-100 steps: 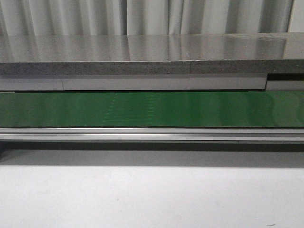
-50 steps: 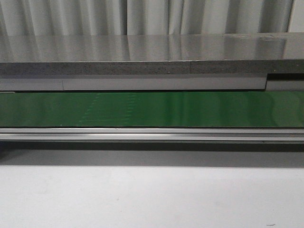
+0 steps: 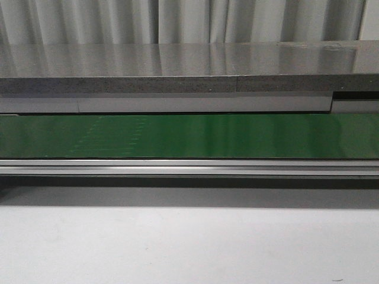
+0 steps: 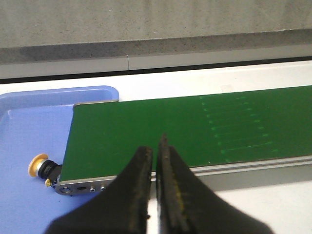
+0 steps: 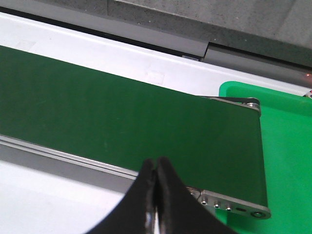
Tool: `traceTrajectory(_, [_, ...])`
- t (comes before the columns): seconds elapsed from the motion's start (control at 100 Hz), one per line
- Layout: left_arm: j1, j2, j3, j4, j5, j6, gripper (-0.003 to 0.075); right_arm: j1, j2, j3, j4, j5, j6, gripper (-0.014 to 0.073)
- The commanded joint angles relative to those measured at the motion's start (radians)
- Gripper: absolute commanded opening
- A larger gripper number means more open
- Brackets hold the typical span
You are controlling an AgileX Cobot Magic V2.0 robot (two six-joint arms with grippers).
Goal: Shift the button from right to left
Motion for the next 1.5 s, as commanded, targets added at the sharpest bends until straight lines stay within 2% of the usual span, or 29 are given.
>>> traceTrajectory(0.0, [-0.007, 0.002, -0.028, -0.019, -0.072, -0.002, 0.0005, 0.0, -0.002, -0.027, 0.022, -0.063, -0.008, -0.0064])
traceTrajectory(0.29, [-0.007, 0.002, -0.023, -0.019, -0.074, -0.002, 0.0005, 0.0, -0.002, -0.027, 0.022, -0.063, -0.008, -0.0064])
traceTrajectory(0.45, [-0.014, 0.002, -0.017, 0.007, -0.147, -0.004, 0.0005, 0.0, -0.002, -0.027, 0.022, -0.063, -0.008, -0.0064])
traceTrajectory(0.53, [-0.038, -0.014, 0.018, 0.079, -0.235, -0.051, 0.0005, 0.0, -0.002, -0.027, 0.022, -0.063, -0.008, -0.0064])
traceTrajectory(0.65, [-0.096, -0.07, 0.117, 0.226, -0.413, -0.204, 0.0005, 0.0, -0.002, -0.027, 0.022, -0.063, -0.008, -0.0064])
traceTrajectory(0.79, [-0.125, -0.144, 0.236, 0.249, -0.534, -0.24, 0.0005, 0.0, -0.002, -0.027, 0.022, -0.063, -0.008, -0.0064])
traceTrajectory(1.06, [-0.09, -0.282, 0.381, 0.24, -0.536, -0.24, 0.0005, 0.0, -0.002, -0.027, 0.022, -0.063, -0.008, -0.0064])
traceTrajectory(1.49, [0.011, -0.439, 0.498, 0.238, -0.525, -0.249, 0.0005, 0.0, -0.002, -0.027, 0.022, -0.063, -0.008, -0.0064])
